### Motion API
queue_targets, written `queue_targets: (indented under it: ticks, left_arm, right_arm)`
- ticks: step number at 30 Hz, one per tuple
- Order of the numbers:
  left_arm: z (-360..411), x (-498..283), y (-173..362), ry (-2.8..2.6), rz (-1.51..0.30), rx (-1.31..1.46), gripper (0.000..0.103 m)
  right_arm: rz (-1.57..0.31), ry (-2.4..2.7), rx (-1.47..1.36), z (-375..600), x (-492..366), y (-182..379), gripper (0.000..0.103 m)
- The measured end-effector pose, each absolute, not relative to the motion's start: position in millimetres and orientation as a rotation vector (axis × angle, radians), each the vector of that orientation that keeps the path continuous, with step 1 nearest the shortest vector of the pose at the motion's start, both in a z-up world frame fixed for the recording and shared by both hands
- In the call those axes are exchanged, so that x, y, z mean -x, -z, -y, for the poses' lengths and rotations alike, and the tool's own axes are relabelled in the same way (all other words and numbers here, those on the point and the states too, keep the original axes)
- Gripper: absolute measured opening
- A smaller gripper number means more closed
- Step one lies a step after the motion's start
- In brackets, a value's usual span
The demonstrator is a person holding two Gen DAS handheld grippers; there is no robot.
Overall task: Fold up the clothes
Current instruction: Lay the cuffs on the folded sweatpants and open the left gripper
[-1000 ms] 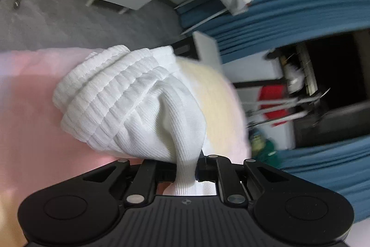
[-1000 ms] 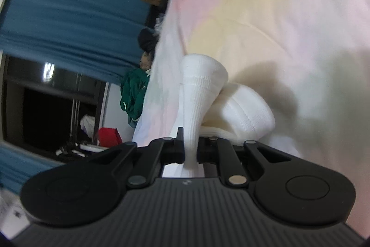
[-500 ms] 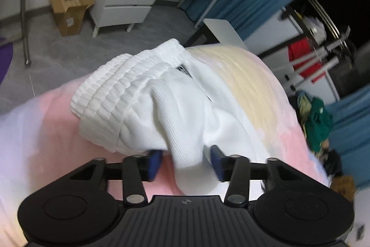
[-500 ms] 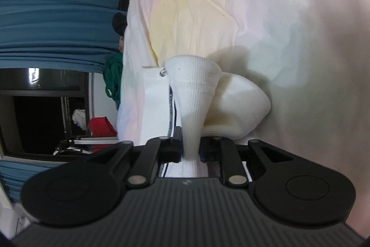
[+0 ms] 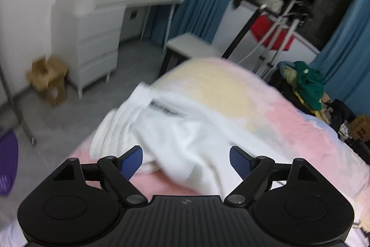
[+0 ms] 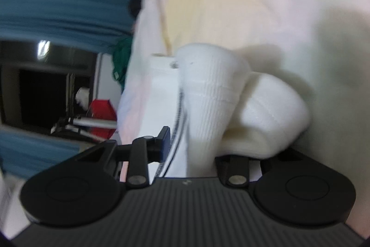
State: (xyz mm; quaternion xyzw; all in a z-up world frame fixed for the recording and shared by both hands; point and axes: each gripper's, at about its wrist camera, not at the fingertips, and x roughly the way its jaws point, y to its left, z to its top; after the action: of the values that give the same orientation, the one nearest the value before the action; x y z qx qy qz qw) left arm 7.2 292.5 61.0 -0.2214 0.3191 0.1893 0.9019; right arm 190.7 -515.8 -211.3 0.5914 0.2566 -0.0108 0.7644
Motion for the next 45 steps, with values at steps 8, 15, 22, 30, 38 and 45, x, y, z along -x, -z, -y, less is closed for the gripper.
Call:
queue_targets:
  ticks: [8, 15, 22, 30, 38, 45]
  left_arm:
    - [-179, -62, -50, -0.164, -0.627, 0.26, 0.089]
    - [-108, -107, -2, -0.062, -0.692, 0.219, 0.089]
    - [-120, -139, 67, -0.137, -0.701, 0.189, 0.089]
    - [-104, -134, 95, -0.154, -0.715, 0.015, 0.091]
    - [-98, -138, 99, -0.173, -0.724, -0.01, 0.091]
    - [-100, -144, 90, -0.174, -0.758, 0.003, 0.091]
  right_arm:
    - [-0.543, 0.123, -1.33, 508, -196, 218, 0.039]
    - [-0.497, 0.171, -1.302, 496, -196, 220, 0.034]
    - [-0.459, 0.227, -1.204, 495, -187, 202, 0.013]
    - [-0.349, 0.193, -1.109, 488, -176, 170, 0.012]
    - [-0.345, 0.185, -1.029, 474, -189, 150, 0.012]
    - [-0.287, 0.118, -0.705, 436, -188, 93, 0.012]
